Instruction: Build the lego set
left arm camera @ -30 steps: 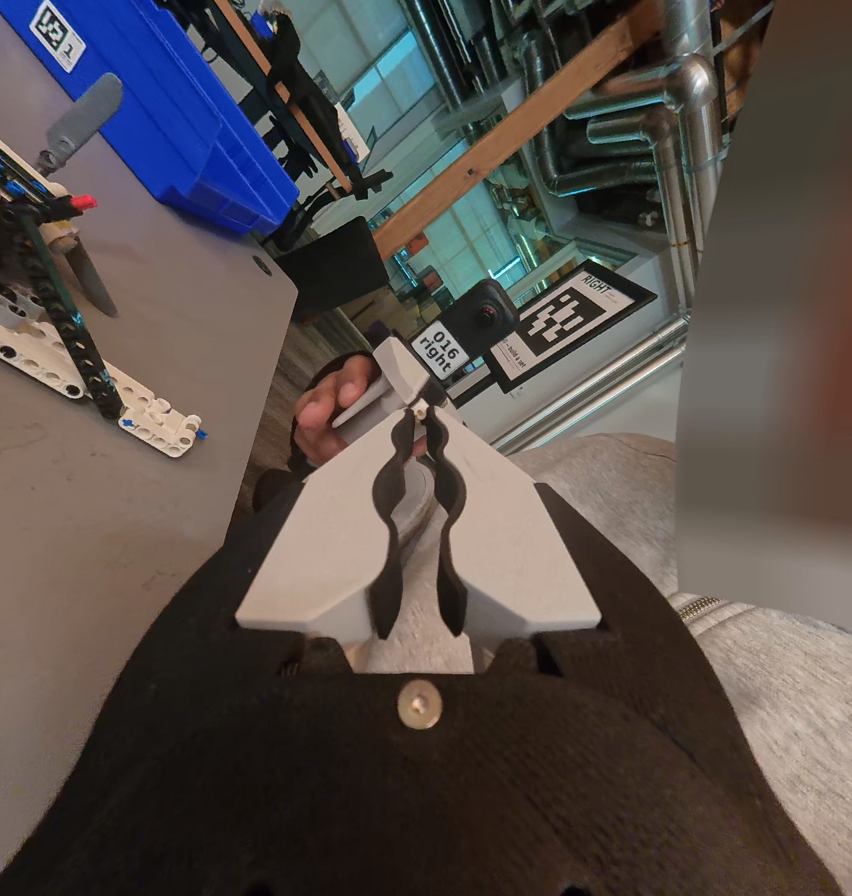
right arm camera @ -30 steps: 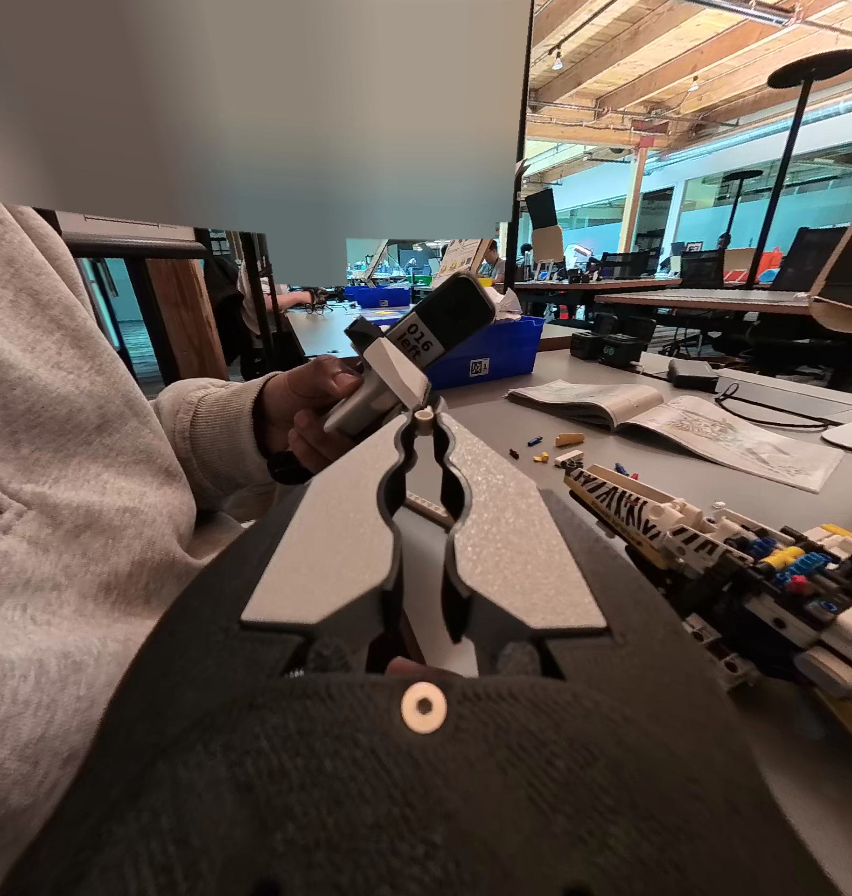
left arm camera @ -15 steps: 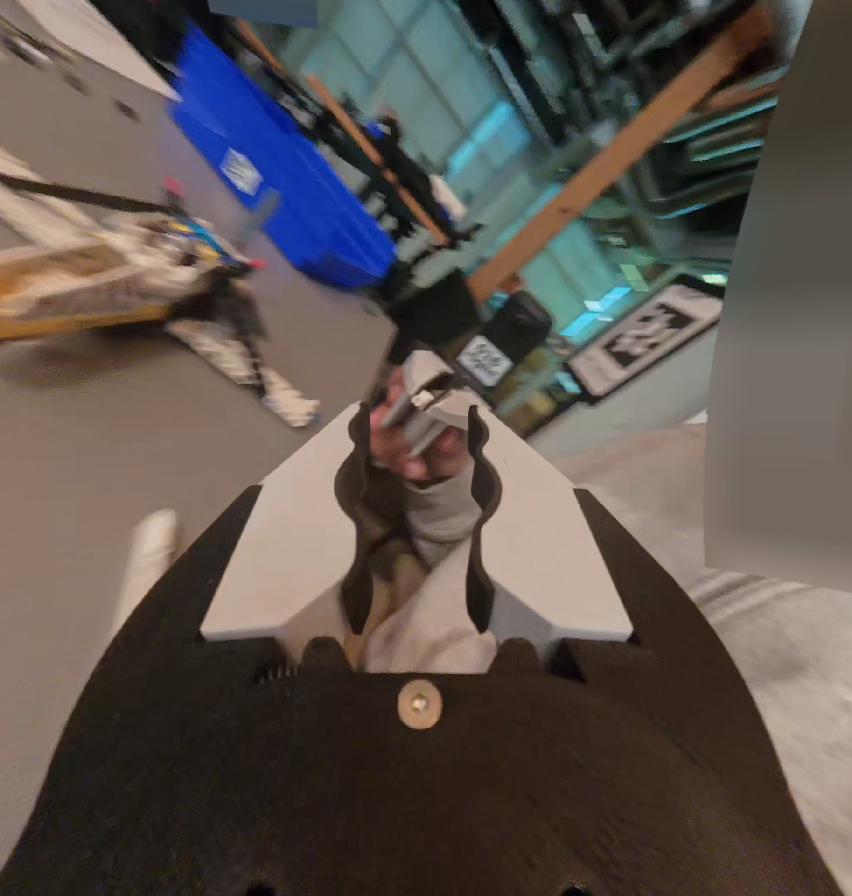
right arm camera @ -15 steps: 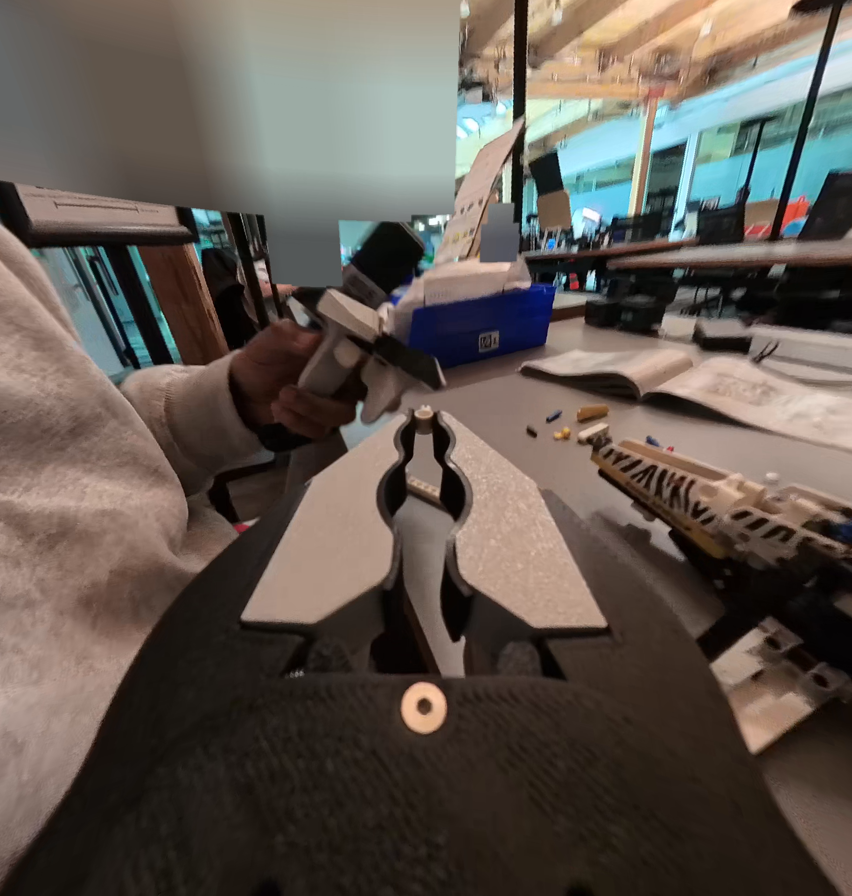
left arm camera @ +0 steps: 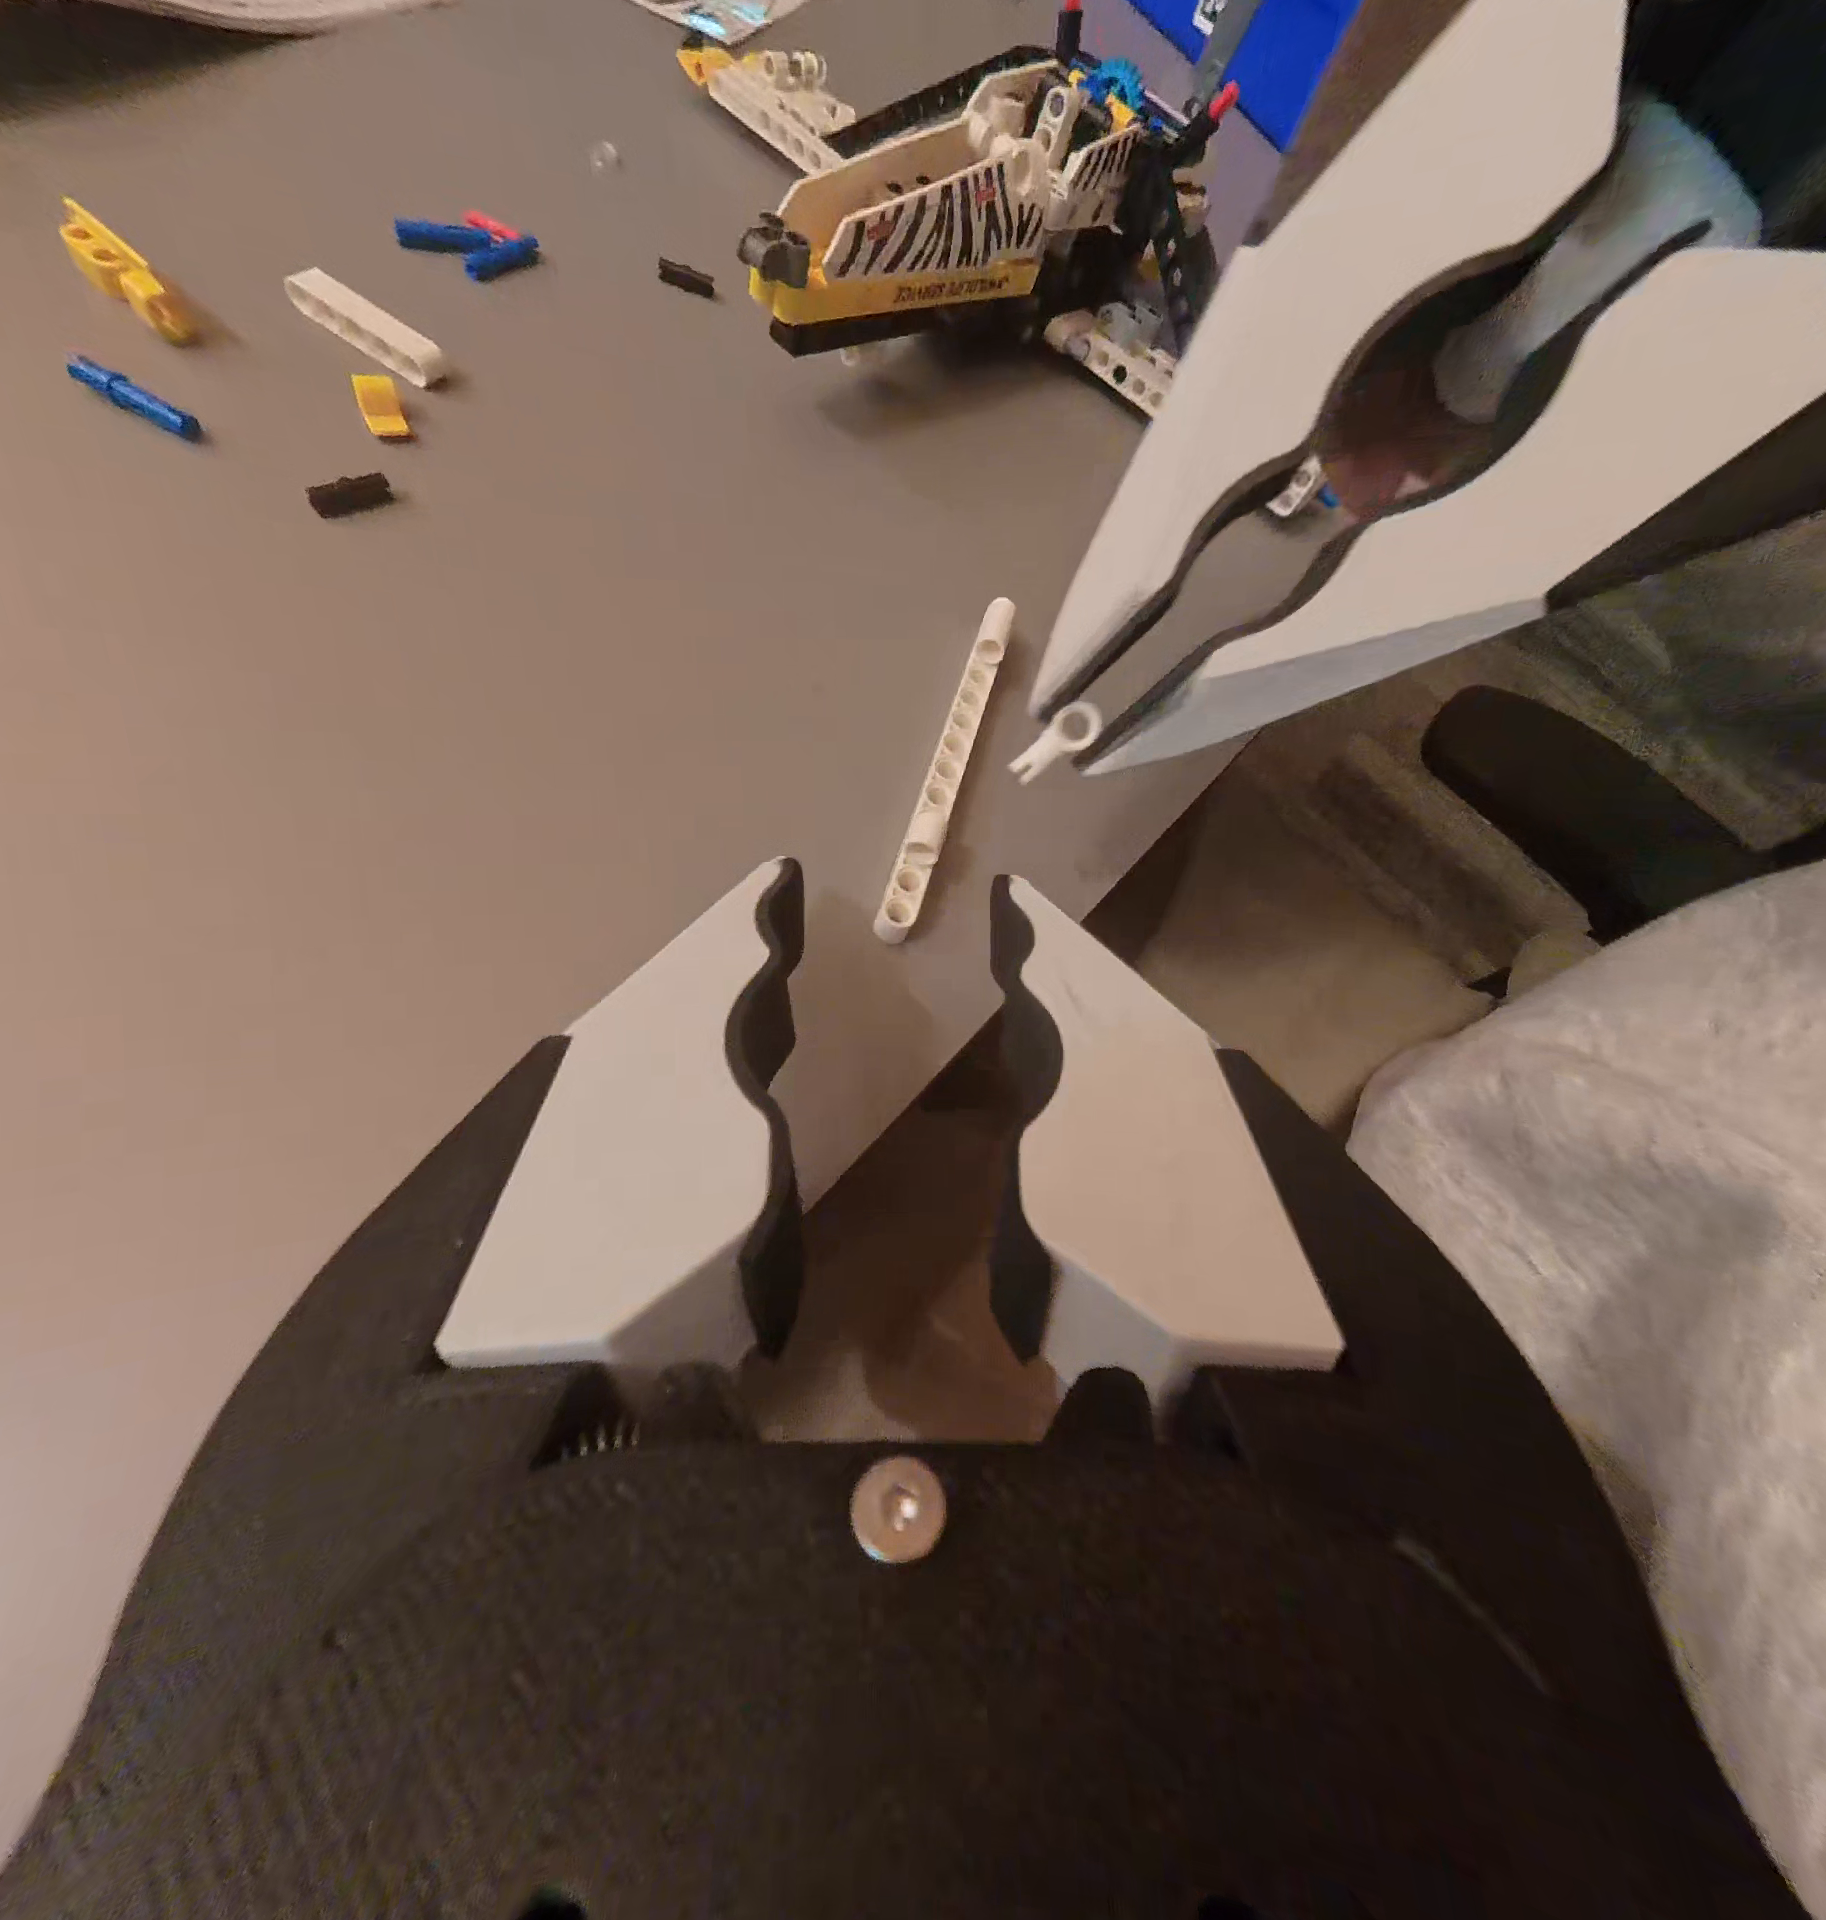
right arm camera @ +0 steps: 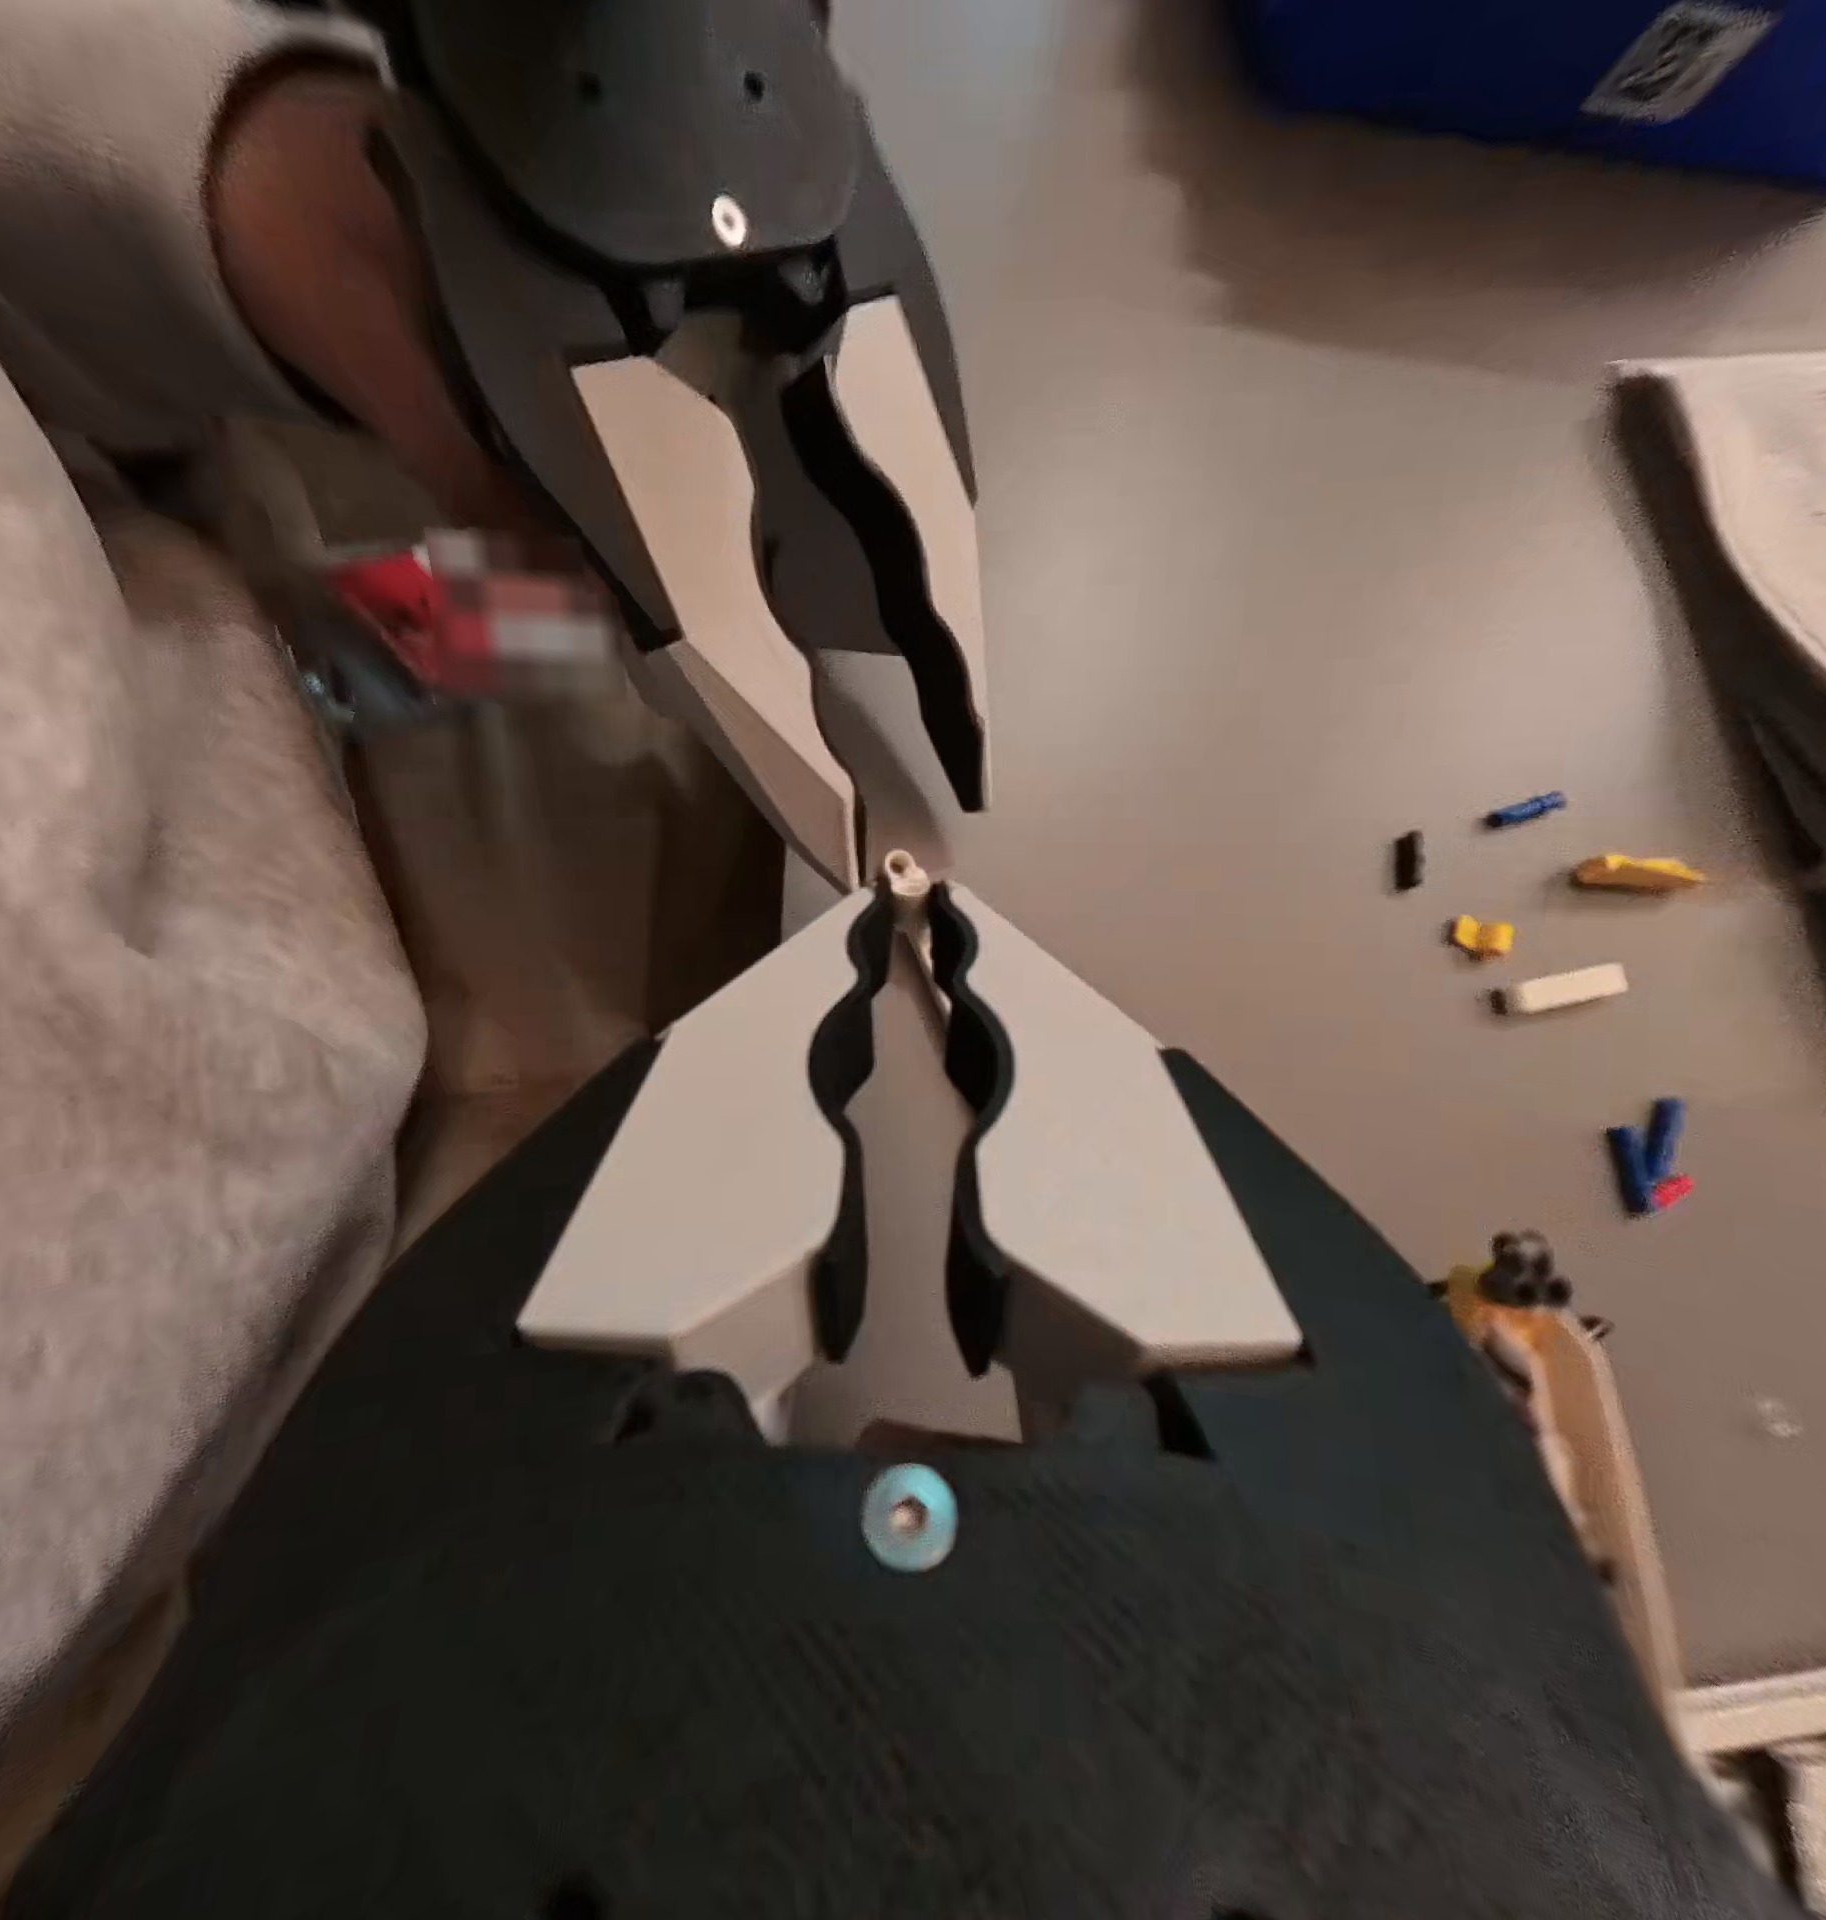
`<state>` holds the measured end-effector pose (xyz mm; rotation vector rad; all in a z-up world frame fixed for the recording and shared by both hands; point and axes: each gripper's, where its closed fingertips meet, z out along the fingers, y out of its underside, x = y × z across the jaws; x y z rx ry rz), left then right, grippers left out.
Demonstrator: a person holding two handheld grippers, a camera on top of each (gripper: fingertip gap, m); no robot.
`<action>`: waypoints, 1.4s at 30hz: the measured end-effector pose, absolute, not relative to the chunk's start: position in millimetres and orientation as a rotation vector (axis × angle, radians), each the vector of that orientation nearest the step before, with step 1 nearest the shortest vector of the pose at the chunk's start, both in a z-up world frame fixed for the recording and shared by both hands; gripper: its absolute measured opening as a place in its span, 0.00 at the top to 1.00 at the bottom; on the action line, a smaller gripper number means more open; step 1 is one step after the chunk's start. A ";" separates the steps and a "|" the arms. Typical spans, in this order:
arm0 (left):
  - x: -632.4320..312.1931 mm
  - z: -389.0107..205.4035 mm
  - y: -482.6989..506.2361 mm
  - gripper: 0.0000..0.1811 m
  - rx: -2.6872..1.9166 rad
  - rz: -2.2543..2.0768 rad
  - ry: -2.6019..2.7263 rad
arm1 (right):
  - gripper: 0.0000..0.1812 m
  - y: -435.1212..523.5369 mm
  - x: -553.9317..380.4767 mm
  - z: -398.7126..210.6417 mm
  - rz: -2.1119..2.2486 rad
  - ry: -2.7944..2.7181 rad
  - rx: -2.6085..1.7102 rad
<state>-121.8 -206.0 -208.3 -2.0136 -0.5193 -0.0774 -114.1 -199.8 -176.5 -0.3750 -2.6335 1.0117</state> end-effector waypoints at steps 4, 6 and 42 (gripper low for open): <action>-123.3 -207.9 -203.3 0.86 -1.988 -0.022 -0.521 | 0.97 -203.9 -120.2 -186.3 0.682 -2.806 -0.170; -121.7 -208.8 -205.3 0.87 -1.988 -0.022 -0.516 | 0.97 -201.5 -124.6 -192.3 0.507 -2.859 -0.070; -113.2 -211.9 -210.2 0.91 -1.890 -0.273 -0.540 | 0.98 -206.4 -127.8 -214.8 0.076 -3.181 0.116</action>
